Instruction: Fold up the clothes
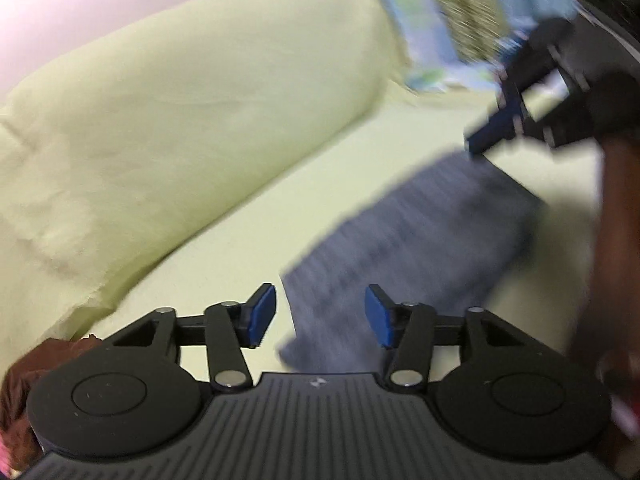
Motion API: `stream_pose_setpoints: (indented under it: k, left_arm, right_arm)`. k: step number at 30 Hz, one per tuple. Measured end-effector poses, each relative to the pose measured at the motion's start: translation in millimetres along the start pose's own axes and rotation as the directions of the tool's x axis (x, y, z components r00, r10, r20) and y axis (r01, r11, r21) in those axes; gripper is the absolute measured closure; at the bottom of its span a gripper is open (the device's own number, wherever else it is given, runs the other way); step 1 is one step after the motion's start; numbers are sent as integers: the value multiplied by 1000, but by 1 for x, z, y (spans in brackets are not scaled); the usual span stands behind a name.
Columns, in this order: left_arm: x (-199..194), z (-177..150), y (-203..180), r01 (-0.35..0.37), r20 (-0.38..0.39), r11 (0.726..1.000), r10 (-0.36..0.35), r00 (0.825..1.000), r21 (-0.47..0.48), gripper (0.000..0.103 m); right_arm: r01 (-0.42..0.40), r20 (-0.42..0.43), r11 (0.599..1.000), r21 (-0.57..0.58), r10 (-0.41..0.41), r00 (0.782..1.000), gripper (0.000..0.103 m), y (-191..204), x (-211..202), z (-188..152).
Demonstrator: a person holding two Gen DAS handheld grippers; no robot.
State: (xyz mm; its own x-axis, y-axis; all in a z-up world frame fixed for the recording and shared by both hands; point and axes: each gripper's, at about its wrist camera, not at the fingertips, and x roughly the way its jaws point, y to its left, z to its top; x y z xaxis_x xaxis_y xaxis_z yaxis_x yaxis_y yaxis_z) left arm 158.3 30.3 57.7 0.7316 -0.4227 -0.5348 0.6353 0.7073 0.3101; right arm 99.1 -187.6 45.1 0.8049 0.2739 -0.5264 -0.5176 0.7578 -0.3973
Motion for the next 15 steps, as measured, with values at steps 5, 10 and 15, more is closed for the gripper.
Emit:
stream_pose_setpoints:
  k: [5,10,15]
  left_arm:
    - [45,-9,0,48,-120,980,-72,990,-194,48]
    - [49,-47,-12,78,-172,956,-130,977,-281,49]
    - [27,-59,-10,67,-165,956,-118,979,-286,49]
  right_arm:
    - [-60,-19,998,-7,60,998,98,1,49,27]
    - [-178,-132,980,94,189,973,96,5,111,23]
    - [-180,-226,956,232,233,946,95,-3,147,8]
